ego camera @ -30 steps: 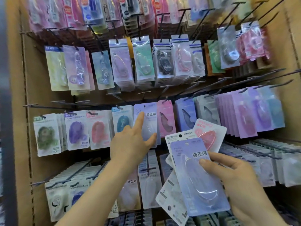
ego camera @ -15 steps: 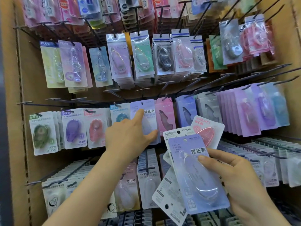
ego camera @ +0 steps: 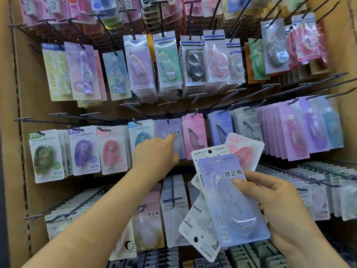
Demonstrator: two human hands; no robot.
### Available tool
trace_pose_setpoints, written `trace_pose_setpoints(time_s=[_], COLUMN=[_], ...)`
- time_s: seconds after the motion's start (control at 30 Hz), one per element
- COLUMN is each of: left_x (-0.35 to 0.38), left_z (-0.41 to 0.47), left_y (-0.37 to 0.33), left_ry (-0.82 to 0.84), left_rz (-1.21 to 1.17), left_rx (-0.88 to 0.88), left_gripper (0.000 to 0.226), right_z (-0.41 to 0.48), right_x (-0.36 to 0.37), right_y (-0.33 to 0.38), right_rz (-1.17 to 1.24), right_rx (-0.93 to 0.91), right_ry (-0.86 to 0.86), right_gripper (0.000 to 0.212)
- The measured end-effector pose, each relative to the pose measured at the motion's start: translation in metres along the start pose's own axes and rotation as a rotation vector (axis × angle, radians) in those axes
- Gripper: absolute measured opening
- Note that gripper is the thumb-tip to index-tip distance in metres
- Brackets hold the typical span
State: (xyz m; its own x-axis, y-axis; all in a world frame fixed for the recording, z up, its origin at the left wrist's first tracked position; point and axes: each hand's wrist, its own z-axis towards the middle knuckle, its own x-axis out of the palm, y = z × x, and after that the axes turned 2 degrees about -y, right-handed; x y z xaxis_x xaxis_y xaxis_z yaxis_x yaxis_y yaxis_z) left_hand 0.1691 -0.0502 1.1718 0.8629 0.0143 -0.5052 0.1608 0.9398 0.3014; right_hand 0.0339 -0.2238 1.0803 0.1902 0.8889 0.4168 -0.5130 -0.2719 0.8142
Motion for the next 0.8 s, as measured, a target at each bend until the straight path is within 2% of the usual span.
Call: trace_pose_setpoints(time_s=[0.1, 0.2, 0.37, 0.5, 0.63, 0.7, 0.77, 0.8], left_x=[0.01, 0.021, 0.035, 0.042, 0.039, 0.031, 0.015, 0.006], left_z=[0.008, 0.011, 0.019, 0.03, 0.033, 0.021, -0.006, -0.023], left_y=[0.003, 0.003, -0.003, -0.001, -0.002, -0.003, -0.008, -0.013], left_ry=[-0.088, -0.136, -0.058, -0.053, 0.063, 0.004, -0.084, -0.065], left_rz=[-0.047, -0.007, 0.015, 0.126, 0.085, -0.117, -0.611, -0.911], left_rx=[-0.011, 0.038, 0.062, 0.081, 0.075, 0.034, -0.109, -0.18], left_gripper=[0.036, 0.046, 0.063, 0.056, 0.05, 0.041, 0.031, 0.028], right_z=[0.003, 0.004, 0.008, 0.011, 0.011, 0.01, 0.01, 0.009], right_x=[-0.002, -0.004, -0.004, -0.003, -0.002, -0.001, 0.0, 0.0], right_y=[-0.002, -0.003, -0.005, -0.005, -0.006, -0.008, -0.01, -0.011], right_rz=[-0.004, -0.003, -0.008, -0.014, -0.011, 0.003, 0.029, 0.042], right_rx=[-0.001, 0.0, -0.01, -0.019, -0.027, -0.03, -0.031, -0.035], right_ry=[-0.004, -0.008, -0.027, -0.015, -0.026, -0.042, -0.053, -0.059], right_gripper=[0.028, 0.029, 0.03, 0.032, 0.03, 0.026, 0.021, 0.019])
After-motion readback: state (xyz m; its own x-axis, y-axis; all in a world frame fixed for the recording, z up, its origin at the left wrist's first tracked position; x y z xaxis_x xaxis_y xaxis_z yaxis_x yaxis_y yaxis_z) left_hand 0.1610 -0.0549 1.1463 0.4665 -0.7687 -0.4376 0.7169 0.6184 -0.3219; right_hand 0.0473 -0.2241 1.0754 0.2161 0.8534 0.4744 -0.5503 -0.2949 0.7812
